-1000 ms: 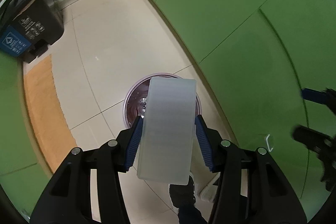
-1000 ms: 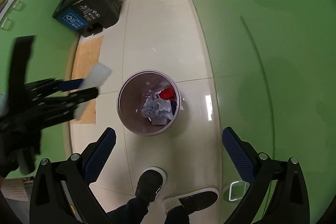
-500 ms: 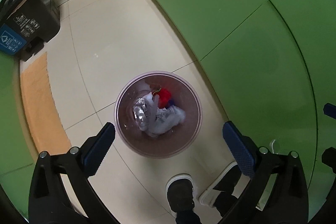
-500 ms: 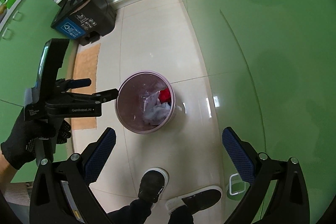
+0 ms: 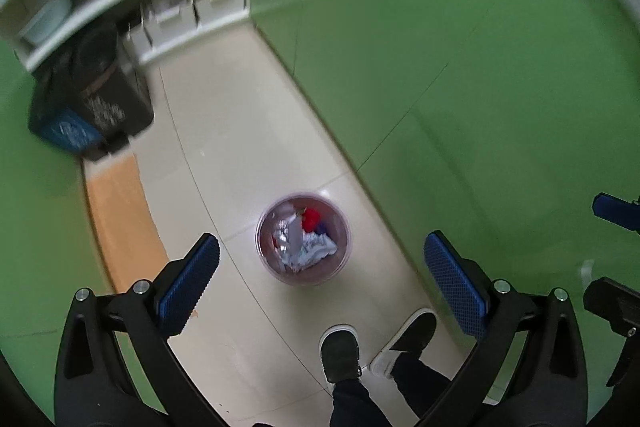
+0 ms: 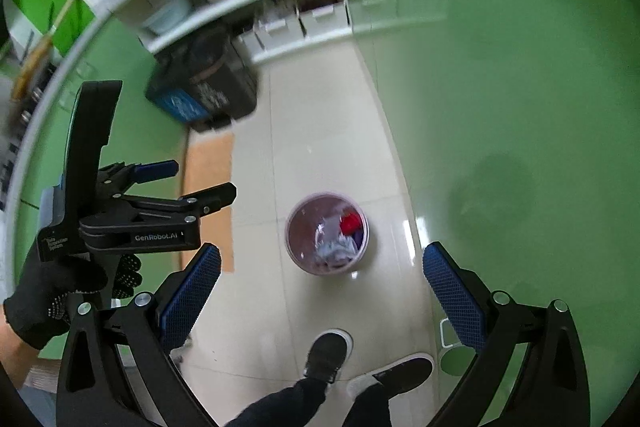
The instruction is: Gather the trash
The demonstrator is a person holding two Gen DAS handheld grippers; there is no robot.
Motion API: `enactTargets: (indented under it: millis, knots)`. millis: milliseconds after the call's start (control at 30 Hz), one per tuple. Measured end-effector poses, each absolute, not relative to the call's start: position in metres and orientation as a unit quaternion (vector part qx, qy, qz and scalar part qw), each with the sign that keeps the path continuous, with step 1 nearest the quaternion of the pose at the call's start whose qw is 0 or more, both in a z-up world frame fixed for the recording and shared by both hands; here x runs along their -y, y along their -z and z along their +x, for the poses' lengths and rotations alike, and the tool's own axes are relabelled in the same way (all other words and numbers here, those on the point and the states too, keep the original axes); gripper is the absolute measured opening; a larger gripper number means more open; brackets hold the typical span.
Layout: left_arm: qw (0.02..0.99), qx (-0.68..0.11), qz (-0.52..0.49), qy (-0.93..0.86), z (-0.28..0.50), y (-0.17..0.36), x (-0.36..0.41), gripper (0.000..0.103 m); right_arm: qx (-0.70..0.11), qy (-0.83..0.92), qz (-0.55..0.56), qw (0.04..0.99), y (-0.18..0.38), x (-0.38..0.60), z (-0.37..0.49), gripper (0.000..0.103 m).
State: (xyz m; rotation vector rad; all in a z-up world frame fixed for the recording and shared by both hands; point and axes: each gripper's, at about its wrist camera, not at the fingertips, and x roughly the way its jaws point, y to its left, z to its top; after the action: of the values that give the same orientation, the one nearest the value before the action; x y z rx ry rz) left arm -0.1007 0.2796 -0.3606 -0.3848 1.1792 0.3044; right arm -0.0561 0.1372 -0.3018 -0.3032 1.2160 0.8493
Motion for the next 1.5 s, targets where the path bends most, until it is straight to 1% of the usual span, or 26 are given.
enactTargets:
  millis: [167,300,467,633,867,1000,1167,1500]
  knots:
    - [0.833,-0.52,-0.147,-0.117,-0.098,0.26,-0.262,0.1,-0.514,-0.369,-0.104,0.767,0.202,-0.108,-0.055,0.097]
    - [0.857,-0.492,-0.121,-0.093,-0.088,0.188,-0.243,0.1,-0.481,-0.338,-0.087,0.804,0.143,-0.068,-0.047,0.097]
    - [0.878,-0.464,-0.101,-0.059,-0.073,0.126,-0.213,0.1,-0.459,-0.269,-0.052,0.845,0.092,0.002,-0.033,0.097]
    - [0.893,-0.444,-0.07,-0.016,-0.056,0.081,-0.174,0.1,-0.441,-0.202,-0.033,0.874,0.062,0.059,-0.034,0.097]
    - [0.902,-0.431,-0.01,0.017,-0.036,0.04,-0.121,0.1,-0.415,-0.118,-0.013,0.902,0.025,0.134,-0.041,0.097]
    - [0.906,-0.421,-0.005,0.033,-0.026,0.024,-0.093,0.1,-0.416,-0.089,-0.016,0.905,0.014,0.164,-0.039,0.097]
    - [0.909,-0.415,-0.003,0.04,-0.017,0.018,-0.065,0.1,-0.423,-0.083,-0.023,0.902,0.011,0.19,-0.034,0.097]
    - [0.907,-0.419,0.006,0.045,0.006,0.01,-0.022,0.1,-0.412,-0.087,-0.037,0.906,-0.003,0.219,-0.018,0.097]
